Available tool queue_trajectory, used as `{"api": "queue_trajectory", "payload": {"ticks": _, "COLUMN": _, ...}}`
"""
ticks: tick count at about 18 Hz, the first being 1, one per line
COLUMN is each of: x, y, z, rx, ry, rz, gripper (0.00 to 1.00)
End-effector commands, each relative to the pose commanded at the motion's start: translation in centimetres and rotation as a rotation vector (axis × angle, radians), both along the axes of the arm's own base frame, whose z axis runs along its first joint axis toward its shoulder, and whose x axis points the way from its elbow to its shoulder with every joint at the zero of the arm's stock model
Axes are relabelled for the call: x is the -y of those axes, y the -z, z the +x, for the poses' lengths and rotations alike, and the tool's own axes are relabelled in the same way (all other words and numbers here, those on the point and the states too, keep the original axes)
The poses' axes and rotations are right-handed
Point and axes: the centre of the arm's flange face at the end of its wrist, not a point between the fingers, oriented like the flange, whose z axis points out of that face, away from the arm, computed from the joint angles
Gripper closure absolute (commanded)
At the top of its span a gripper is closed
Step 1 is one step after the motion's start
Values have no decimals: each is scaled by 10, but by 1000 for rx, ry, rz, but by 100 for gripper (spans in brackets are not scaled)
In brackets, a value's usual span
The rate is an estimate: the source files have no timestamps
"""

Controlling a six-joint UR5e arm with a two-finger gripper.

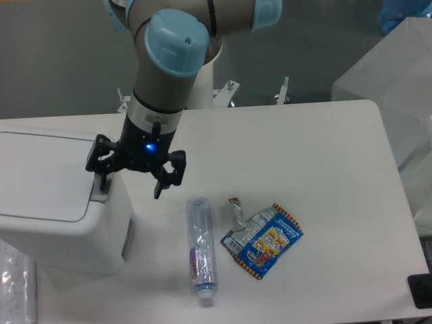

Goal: Open the trash can

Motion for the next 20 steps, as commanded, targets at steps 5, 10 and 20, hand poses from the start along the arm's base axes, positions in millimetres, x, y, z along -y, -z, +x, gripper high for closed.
{"api": "queue_trajectory", "payload": {"ticks": 5, "x": 1, "y": -1, "z": -3, "rx": -1, "ry": -5, "rz": 1, "gripper": 0}}
{"api": "queue_trajectory", "payload": {"ticks": 10, "x": 11, "y": -10, "z": -22, "rx": -10, "ry": -36, "rz": 15, "gripper": 0}}
{"api": "queue_trajectory", "payload": {"ticks": 20, "x": 55, "y": -21, "z": -94, "rx": -118, "ry": 4, "rz": 57, "gripper": 0}}
